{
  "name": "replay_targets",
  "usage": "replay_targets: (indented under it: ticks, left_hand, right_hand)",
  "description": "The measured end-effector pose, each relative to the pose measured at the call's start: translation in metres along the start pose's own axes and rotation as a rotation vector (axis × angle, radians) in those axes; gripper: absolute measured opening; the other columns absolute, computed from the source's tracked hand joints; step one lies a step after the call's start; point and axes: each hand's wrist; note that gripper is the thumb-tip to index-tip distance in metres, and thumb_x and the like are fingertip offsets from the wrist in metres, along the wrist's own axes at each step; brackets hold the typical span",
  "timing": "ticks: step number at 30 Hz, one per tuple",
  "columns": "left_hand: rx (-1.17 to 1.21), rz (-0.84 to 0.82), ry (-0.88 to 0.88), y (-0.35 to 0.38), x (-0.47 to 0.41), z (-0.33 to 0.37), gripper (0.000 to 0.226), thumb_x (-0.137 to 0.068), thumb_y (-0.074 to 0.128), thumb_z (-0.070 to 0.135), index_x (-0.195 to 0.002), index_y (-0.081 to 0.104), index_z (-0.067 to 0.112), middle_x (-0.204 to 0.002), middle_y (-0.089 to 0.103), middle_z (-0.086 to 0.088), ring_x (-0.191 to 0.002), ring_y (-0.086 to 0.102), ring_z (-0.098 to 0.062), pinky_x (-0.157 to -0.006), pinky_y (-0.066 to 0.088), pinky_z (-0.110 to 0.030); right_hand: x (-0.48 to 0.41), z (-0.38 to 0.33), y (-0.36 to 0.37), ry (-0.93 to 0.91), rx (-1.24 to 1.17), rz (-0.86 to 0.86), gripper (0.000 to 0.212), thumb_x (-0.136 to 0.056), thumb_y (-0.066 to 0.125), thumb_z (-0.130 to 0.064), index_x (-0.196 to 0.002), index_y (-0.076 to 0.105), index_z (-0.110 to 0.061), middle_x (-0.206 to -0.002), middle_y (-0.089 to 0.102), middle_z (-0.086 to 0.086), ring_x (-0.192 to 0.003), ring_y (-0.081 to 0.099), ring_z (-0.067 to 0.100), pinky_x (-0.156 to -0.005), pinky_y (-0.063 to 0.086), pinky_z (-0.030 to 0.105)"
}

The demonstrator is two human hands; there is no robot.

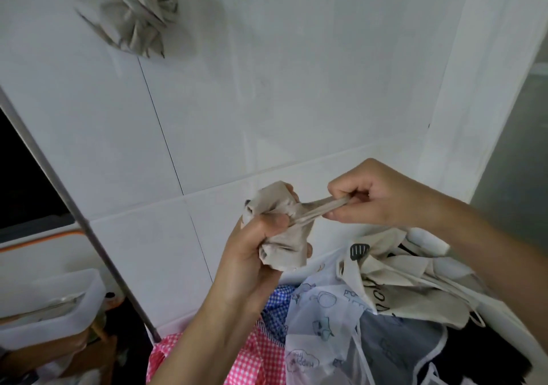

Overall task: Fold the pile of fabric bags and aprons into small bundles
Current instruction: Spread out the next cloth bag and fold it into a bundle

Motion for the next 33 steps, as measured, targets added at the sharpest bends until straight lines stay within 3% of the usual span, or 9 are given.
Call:
replay_targets:
  ticks: [4, 7, 10, 13, 16, 22, 27, 30, 33]
  left_hand:
    - [-0.063, -0.013, 0.072, 0.002, -0.008, 0.009, 0.035, -0.063, 0.064, 0.020, -0.073, 0.030, 0.017, -0.068, 0.024, -0.002, -0.061, 0.018, -0.016, -0.058, 0.016, -0.033]
    - [0.021, -0.068, 0.124, 0.001, -0.017, 0.017, 0.034, -0.056, 0.085, 0.031, -0.081, 0.065, 0.019, -0.076, 0.059, 0.002, -0.065, 0.055, -0.010, -0.053, 0.045, -0.024]
    - [0.069, -0.074, 0.117, 0.002, -0.021, 0.018, 0.059, -0.049, 0.088, 0.052, -0.095, 0.071, 0.019, -0.083, 0.069, 0.002, -0.073, 0.065, -0.009, -0.056, 0.053, -0.026]
    - [0.055, -0.088, 0.151, 0.003, -0.023, 0.016, 0.051, -0.051, 0.088, 0.050, -0.091, 0.075, 0.022, -0.091, 0.071, 0.000, -0.079, 0.068, -0.011, -0.058, 0.054, -0.027]
    - [-0.022, -0.116, 0.203, -0.002, -0.022, 0.020, 0.047, -0.056, 0.086, 0.052, -0.093, 0.074, 0.027, -0.094, 0.071, 0.004, -0.088, 0.068, -0.011, -0.065, 0.054, -0.027]
    - [-0.123, -0.157, 0.270, -0.011, -0.022, 0.028, 0.045, -0.056, 0.084, 0.054, -0.094, 0.073, 0.032, -0.096, 0.068, 0.011, -0.089, 0.066, -0.008, -0.071, 0.054, -0.027]
    - [-0.161, -0.205, 0.316, -0.016, -0.026, 0.032, 0.041, -0.064, 0.080, 0.053, -0.100, 0.071, 0.034, -0.103, 0.069, 0.012, -0.093, 0.067, -0.008, -0.079, 0.054, -0.028]
    - [-0.225, -0.133, 0.377, -0.018, -0.035, 0.036, 0.035, -0.063, 0.080, 0.056, -0.087, 0.071, 0.032, -0.091, 0.064, 0.008, -0.084, 0.061, -0.011, -0.073, 0.045, -0.034]
    - [-0.318, -0.057, 0.426, -0.014, -0.048, 0.047, 0.034, -0.064, 0.077, 0.060, -0.081, 0.069, 0.031, -0.078, 0.055, 0.000, -0.074, 0.050, -0.016, -0.069, 0.042, -0.030]
  right_hand:
    - [-0.005, 0.000, 0.000, -0.076, 0.015, 0.153, 0.041, -0.077, 0.065, -0.035, -0.054, 0.036, -0.017, -0.051, 0.030, -0.009, -0.049, 0.028, 0.006, -0.050, 0.026, 0.017]
    - [-0.013, -0.015, -0.009, -0.114, -0.045, 0.170, 0.031, -0.079, 0.066, -0.032, -0.057, 0.046, -0.026, -0.056, 0.042, -0.006, -0.053, 0.036, 0.011, -0.054, 0.034, 0.023]
    - [-0.019, -0.031, -0.013, -0.192, -0.280, 0.108, 0.018, -0.079, 0.067, -0.020, -0.068, 0.058, -0.030, -0.080, 0.062, 0.004, -0.051, 0.046, 0.016, -0.053, 0.040, 0.022]
    - [-0.022, -0.034, -0.011, -0.187, -0.369, 0.057, 0.011, -0.073, 0.067, -0.013, -0.076, 0.059, -0.020, -0.091, 0.066, 0.001, -0.054, 0.057, 0.019, -0.053, 0.043, 0.024]
    - [-0.023, -0.029, -0.009, -0.203, -0.284, 0.105, 0.025, -0.072, 0.068, -0.001, -0.070, 0.059, -0.024, -0.097, 0.063, -0.006, -0.073, 0.058, 0.029, -0.064, 0.046, 0.022]
    - [-0.025, -0.029, -0.005, -0.224, -0.204, 0.229, 0.028, -0.078, 0.066, 0.010, -0.074, 0.058, -0.017, -0.092, 0.066, -0.006, -0.076, 0.059, 0.017, -0.074, 0.047, 0.020]
    - [-0.031, -0.047, 0.001, -0.226, -0.334, 0.278, 0.028, -0.077, 0.071, 0.001, -0.072, 0.049, -0.016, -0.092, 0.074, 0.004, -0.087, 0.070, 0.017, -0.077, 0.051, 0.021]
    - [-0.041, -0.054, -0.002, -0.145, -0.419, 0.296, 0.034, -0.078, 0.067, 0.006, -0.068, 0.040, -0.011, -0.086, 0.074, 0.010, -0.082, 0.071, 0.018, -0.071, 0.052, 0.021]
    - [-0.059, -0.057, -0.010, -0.080, -0.321, 0.306, 0.034, -0.084, 0.063, 0.010, -0.069, 0.038, -0.009, -0.087, 0.074, 0.010, -0.078, 0.071, 0.017, -0.071, 0.052, 0.023]
Point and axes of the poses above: each hand's wrist, its own x-axis away from the middle knuckle, its own y-axis out of the palm, z = x × y
